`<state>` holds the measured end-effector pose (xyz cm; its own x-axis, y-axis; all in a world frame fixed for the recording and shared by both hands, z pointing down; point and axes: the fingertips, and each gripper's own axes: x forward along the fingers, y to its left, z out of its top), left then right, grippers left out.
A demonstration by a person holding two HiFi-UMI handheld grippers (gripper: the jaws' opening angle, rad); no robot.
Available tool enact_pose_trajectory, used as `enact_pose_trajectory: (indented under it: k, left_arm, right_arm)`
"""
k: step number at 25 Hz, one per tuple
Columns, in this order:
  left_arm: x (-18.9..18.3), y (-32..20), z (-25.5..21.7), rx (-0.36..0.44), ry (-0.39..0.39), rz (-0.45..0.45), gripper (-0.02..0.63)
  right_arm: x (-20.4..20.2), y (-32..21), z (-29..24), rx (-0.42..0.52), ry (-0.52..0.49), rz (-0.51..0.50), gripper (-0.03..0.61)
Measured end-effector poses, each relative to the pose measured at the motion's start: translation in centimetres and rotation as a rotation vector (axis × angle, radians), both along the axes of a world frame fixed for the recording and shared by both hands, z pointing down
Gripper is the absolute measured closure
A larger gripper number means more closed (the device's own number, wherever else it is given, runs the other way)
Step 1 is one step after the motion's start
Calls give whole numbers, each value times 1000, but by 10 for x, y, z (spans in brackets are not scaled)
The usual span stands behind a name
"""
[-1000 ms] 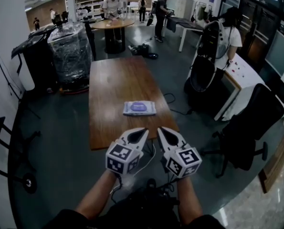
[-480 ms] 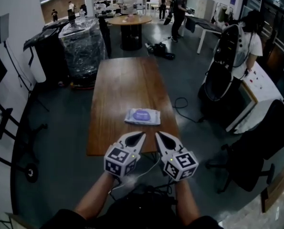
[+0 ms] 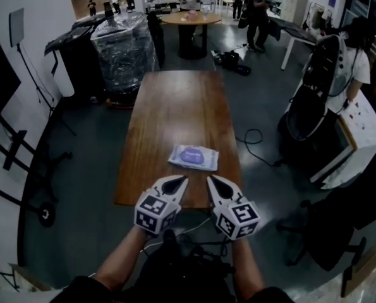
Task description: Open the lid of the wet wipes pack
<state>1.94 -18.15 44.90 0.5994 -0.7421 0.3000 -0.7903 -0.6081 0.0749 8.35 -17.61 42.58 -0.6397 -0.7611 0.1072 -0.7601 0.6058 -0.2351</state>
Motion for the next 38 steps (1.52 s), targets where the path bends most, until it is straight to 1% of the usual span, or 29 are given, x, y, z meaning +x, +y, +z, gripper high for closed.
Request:
enact_pose_trajectory:
  k: [3, 8, 13, 16, 20, 25, 29, 32, 33, 34, 36, 38]
  left_arm:
    - [-8, -12, 8, -18, -18, -2, 608]
    - [-19, -42, 29, -41, -43, 25, 607]
    - [-22, -76, 54, -67, -70, 96, 607]
    - [-24, -97, 69, -93, -61, 146, 608]
    - [-29, -126, 85, -103, -65, 190, 608]
    - [-21, -150, 113, -106, -125, 270, 607]
    - [-14, -160, 137, -131, -182, 312, 607]
    - [-10, -171, 148, -128, -217, 336, 606]
    - [-9, -173, 150, -123, -226, 349, 603]
    - [-6, -175, 153, -119, -235, 364, 556]
    - [-2, -174, 158, -111, -265, 400, 542]
    - [1, -172, 163, -97, -307, 438, 503]
  right_arm:
    - [-7, -12, 7, -14, 13, -5, 568]
    - [-12, -37, 25, -41, 83, 27, 568]
    - [-13, -70, 49, -89, 147, 75, 568]
    - [-14, -88, 64, -129, 173, 116, 568]
    - [-18, -107, 84, -175, 229, 159, 568]
    - [-11, -131, 112, -219, 299, 208, 568]
    - [-6, -149, 141, -272, 336, 201, 568]
    - [-4, -163, 164, -285, 374, 186, 568]
    - [-4, -168, 170, -288, 385, 181, 568]
    - [-3, -171, 176, -294, 398, 176, 568]
    - [0, -175, 185, -313, 424, 169, 568]
    - [1, -178, 192, -338, 434, 165, 568]
